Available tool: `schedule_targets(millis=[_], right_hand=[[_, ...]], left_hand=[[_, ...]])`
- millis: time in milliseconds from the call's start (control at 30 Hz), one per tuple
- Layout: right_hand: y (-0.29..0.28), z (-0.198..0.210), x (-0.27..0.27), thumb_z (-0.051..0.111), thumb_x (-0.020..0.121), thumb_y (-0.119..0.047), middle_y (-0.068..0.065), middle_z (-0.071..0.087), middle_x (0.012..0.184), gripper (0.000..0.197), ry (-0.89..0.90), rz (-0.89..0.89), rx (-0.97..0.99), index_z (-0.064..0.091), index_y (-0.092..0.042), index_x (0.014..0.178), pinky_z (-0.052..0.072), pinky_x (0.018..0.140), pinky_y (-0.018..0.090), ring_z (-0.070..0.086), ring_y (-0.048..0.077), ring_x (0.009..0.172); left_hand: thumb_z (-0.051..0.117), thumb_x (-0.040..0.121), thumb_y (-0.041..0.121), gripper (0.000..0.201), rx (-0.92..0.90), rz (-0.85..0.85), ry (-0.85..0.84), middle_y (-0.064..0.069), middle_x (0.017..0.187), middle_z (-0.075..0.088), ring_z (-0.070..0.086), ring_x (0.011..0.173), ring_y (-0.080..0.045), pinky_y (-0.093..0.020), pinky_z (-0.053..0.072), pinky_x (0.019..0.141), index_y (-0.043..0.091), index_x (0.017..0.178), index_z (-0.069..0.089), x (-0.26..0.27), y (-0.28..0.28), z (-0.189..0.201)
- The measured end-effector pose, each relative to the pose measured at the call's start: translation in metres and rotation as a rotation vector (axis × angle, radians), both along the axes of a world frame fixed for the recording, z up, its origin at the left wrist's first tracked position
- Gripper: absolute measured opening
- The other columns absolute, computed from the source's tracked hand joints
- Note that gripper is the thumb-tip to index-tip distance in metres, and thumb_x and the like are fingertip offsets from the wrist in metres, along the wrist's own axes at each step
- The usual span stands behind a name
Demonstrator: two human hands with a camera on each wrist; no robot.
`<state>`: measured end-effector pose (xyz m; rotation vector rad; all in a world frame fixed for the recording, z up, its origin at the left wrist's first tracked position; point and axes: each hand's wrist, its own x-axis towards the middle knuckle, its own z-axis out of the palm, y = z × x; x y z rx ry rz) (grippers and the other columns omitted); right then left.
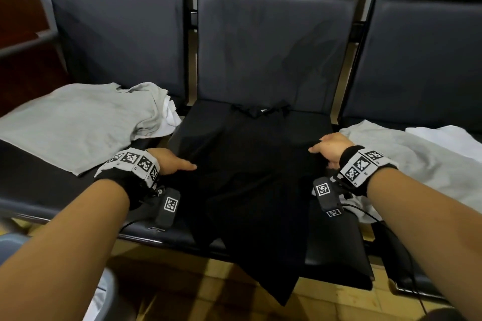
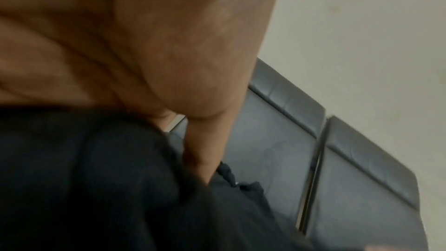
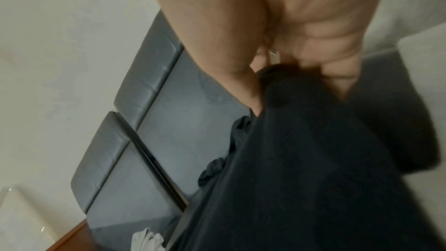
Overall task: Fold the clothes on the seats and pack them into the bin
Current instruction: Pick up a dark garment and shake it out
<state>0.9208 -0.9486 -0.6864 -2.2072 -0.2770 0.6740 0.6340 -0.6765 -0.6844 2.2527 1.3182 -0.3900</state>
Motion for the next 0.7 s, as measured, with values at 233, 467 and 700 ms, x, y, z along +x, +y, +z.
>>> schedule_targets(millis=[233,467,700], right_hand=[[-0.004,-0.001,-0.005,0.077,0.08,-0.009,0.023,0.069,0.104,0.017,-0.009,0.027,0.01,0.062,-0.01,0.087,0.055,0.082,0.061,0.069,0.041,0.095],[-0.004,0.004,0.005,0.088,0.069,-0.025,0.018,0.069,0.081,0.053,0.007,0.14,-0.238,0.064,0.002,0.109,0.054,0.053,0.034,0.064,0.029,0.055],[-0.006,0.001,0.006,0.081,0.076,-0.008,0.022,0.071,0.101,0.042,0.125,0.094,-0.091,0.06,-0.001,0.112,0.058,0.08,0.051,0.07,0.036,0.088]], left_hand=[[0.059,0.089,0.039,0.039,0.238,0.016,-0.159,-0.01,0.078,0.062,0.057,0.08,-0.028,-0.03,0.041,0.072,0.001,0.093,0.068,0.018,0.017,0.007],[0.067,0.084,0.047,0.06,0.203,0.041,-0.168,-0.02,0.111,0.065,0.061,0.105,-0.036,-0.032,0.044,0.081,-0.002,0.117,0.061,0.052,0.04,-0.012],[0.07,0.085,0.035,0.054,0.155,0.043,-0.178,-0.016,0.126,0.06,0.056,0.117,-0.033,-0.035,0.044,0.1,0.006,0.128,0.056,0.069,0.042,-0.023]])
